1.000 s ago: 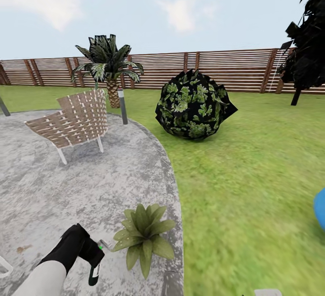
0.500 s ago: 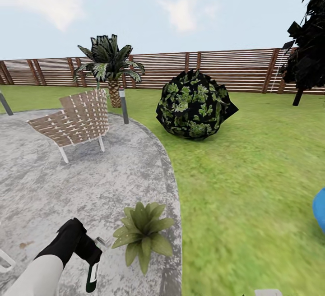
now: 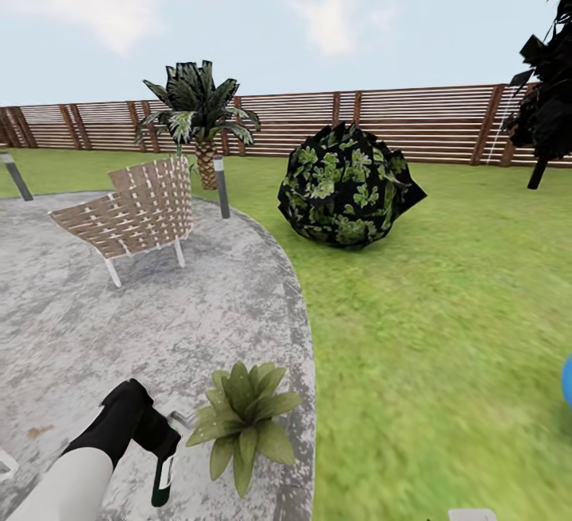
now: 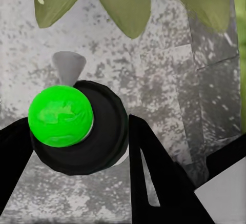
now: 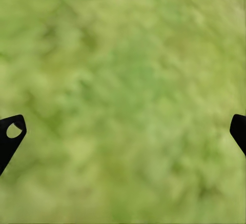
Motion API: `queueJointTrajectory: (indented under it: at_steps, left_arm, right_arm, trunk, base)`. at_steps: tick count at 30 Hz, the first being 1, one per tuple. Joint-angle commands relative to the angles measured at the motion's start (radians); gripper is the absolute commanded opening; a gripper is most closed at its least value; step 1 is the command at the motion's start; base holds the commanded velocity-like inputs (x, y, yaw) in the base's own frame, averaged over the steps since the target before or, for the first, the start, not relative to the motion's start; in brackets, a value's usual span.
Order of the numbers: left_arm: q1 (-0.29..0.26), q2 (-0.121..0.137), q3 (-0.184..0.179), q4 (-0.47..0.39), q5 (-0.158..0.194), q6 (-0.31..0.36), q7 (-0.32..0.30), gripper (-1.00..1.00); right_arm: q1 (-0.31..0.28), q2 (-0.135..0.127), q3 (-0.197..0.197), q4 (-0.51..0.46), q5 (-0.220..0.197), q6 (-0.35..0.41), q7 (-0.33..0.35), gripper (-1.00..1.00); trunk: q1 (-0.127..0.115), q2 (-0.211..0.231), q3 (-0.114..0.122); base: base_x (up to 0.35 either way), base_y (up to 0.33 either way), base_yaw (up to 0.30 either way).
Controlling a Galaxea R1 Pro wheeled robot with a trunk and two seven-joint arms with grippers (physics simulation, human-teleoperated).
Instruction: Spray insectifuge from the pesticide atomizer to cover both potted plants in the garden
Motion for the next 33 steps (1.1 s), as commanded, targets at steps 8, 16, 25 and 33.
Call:
queueJointTrajectory:
  at_steps: [8, 16, 25, 33]
  left_arm:
    - [-0.002, 0.001, -0.031, 0.000, -0.006, 0.054, -0.007, -1.00]
    - [-0.002, 0.003, -0.032, 0.000, -0.006, 0.061, -0.006, -1.00]
    - [0.009, 0.000, -0.037, 0.000, -0.005, 0.060, -0.002, -1.00]
    - [0.021, 0.002, -0.024, 0.016, -0.003, 0.059, 0.088, -1.00]
  right_arm:
    - [-0.001, 0.000, -0.006, 0.002, 0.011, -0.004, -0.005, 1.00]
    - [-0.001, 0.000, -0.006, 0.002, 0.011, -0.003, -0.005, 1.00]
    - [-0.001, 0.001, -0.006, 0.002, 0.011, -0.003, -0.005, 1.00]
    - [-0.001, 0.000, -0.006, 0.002, 0.011, -0.003, -0.005, 1.00]
  trunk:
    - [0.000, 0.000, -0.001]
    - [0.000, 0.000, -0.001]
    - [0.000, 0.000, -0.001]
    - [0.000, 0.000, -0.001]
  base:
    - [-0.061, -0.102, 0.212]
    - [-0.189, -0.219, 0.010]
    - [0.001, -0.247, 0.151]
    - [0.031, -0.037, 0.184]
